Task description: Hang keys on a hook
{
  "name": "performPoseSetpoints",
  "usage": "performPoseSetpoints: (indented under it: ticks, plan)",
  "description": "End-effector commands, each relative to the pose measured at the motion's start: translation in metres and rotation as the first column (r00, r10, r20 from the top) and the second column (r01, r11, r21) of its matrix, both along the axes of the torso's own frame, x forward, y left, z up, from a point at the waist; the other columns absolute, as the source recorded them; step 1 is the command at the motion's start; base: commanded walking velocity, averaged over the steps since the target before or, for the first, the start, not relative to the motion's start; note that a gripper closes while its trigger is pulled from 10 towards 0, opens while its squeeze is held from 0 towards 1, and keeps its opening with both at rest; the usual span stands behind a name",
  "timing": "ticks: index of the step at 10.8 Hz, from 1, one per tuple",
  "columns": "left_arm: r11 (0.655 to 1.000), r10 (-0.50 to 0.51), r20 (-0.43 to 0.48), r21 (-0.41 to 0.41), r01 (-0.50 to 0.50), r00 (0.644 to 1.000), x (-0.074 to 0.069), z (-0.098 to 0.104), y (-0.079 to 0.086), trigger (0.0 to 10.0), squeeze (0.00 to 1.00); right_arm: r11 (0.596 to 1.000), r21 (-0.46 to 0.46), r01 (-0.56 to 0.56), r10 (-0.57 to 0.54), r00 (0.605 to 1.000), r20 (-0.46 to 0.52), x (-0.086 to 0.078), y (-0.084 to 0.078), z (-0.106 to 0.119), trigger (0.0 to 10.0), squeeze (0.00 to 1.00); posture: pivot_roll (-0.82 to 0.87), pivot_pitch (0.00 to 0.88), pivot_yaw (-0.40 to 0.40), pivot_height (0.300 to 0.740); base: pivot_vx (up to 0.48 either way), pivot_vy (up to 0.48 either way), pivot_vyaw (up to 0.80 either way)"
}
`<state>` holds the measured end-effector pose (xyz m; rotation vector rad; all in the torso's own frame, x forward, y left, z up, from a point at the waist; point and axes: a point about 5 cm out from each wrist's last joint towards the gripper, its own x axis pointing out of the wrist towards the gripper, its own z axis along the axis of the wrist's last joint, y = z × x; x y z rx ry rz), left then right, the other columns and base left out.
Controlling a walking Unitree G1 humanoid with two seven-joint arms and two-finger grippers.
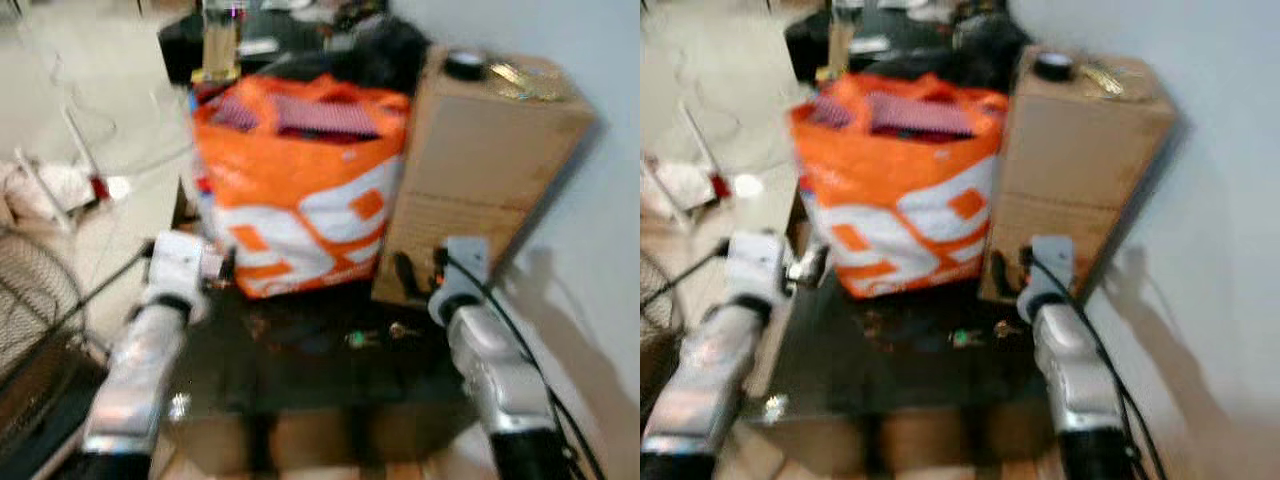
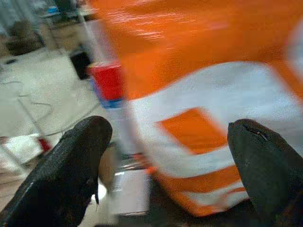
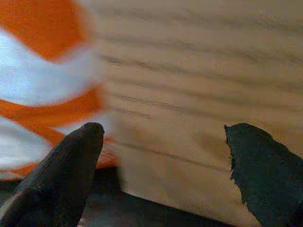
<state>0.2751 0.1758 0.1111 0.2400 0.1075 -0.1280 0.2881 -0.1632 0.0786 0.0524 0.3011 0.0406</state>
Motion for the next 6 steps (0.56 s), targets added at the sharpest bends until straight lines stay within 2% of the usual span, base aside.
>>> performPoseSetpoints:
  ticks: [1,2,3,4,5,6]
  plan:
    - [0.999,-0.002,-0.005,0.035,0.002,1.0,0.002,0.0,0.004,10.0,0.56,1.0,0.0,-0.012,0.012,1.0,0.009,0.003,0.0,0.004,10.0,0.0,0.02,0.0,-0.036,0.74,0.0,0.0,0.0]
    - [0.999,-0.026,-0.016,0.042,0.026,1.0,0.002,-0.001,0.003,10.0,0.56,0.999,-0.027,-0.034,0.035,0.999,0.003,0.006,-0.001,0.003,10.0,0.0,0.02,0.0,-0.039,0.74,0.0,0.0,0.0]
    - [0.995,-0.081,-0.05,0.047,0.083,0.995,-0.001,-0.004,0.002,10.0,0.55,0.992,-0.074,-0.106,0.102,0.993,-0.054,0.007,-0.001,-0.002,10.0,0.0,0.03,0.0,-0.044,0.74,0.0,0.0,0.0]
    - [0.987,-0.147,-0.103,0.049,0.153,0.984,-0.004,-0.01,0.0,10.0,0.55,0.978,-0.11,-0.175,0.16,0.978,-0.137,0.006,-0.001,-0.012,10.0,1.0,0.03,0.0,-0.043,0.74,0.0,0.0,0.0]
    - [0.978,-0.194,-0.141,0.049,0.202,0.971,-0.006,-0.014,-0.002,10.0,0.56,0.97,-0.116,-0.214,0.191,0.964,-0.186,0.006,-0.001,-0.018,10.0,1.0,0.03,0.0,-0.041,0.74,0.0,0.0,0.0]
    - [0.941,-0.313,-0.22,0.056,0.332,0.924,-0.011,-0.022,-0.009,10.0,0.56,0.944,-0.117,-0.307,0.266,0.922,-0.28,0.005,0.001,-0.032,10.0,1.0,0.02,0.0,-0.041,0.74,0.0,0.0,0.0]
